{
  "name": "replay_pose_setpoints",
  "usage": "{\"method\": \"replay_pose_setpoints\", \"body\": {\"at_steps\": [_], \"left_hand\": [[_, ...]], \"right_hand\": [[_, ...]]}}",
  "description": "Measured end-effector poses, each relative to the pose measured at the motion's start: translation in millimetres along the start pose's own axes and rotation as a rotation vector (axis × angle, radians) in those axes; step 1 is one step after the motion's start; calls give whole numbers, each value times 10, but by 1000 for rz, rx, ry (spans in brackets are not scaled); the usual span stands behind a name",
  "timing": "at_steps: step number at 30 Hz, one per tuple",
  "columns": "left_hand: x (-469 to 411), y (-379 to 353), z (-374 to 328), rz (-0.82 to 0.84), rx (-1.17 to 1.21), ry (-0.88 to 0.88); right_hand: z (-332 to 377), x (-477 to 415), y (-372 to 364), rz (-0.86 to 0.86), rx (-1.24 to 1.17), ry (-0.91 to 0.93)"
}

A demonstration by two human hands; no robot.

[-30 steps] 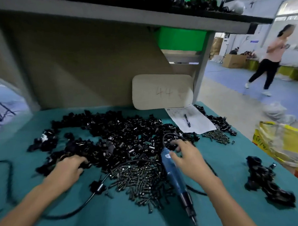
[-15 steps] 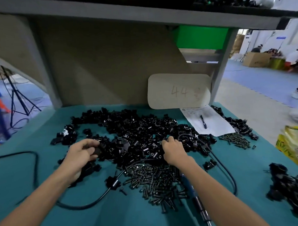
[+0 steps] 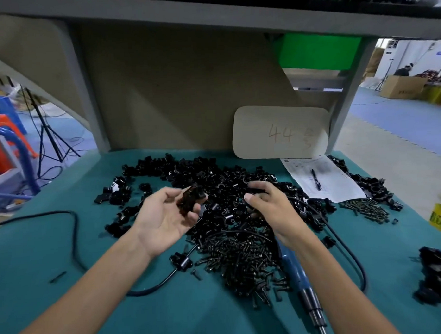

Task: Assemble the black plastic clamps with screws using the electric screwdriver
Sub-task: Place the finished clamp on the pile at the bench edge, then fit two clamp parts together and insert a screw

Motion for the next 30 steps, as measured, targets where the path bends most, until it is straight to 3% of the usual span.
{"method": "replay_pose_setpoints", "body": {"at_steps": [4,9,22,25,30], "left_hand": [[72,-109,75,90,-223,-22],[163,-177,157,148,-451,-61],[233,-208,179,291,-580,-154],[240,-199,198,302,-813,-268],[255,-166,182,245,-1348,-632]], "right_hand": [[50,281,-179,238,-400,-11],[117,474,-331,377,-547,-21],[186,569,-418,351,-447,2],[192,587,-434,343,-354,37],[166,631,-443,293,-65,117]]}}
Point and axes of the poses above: each hand's wrist, its own x-axis away from the middle knuckle, its own y-axis out of the back of the hand, z = x × y, the point moved 2 cm from there along -x, towards the middle knuckle, and after that the axes turned 12 degrees about -y, right-handed, at the moved point
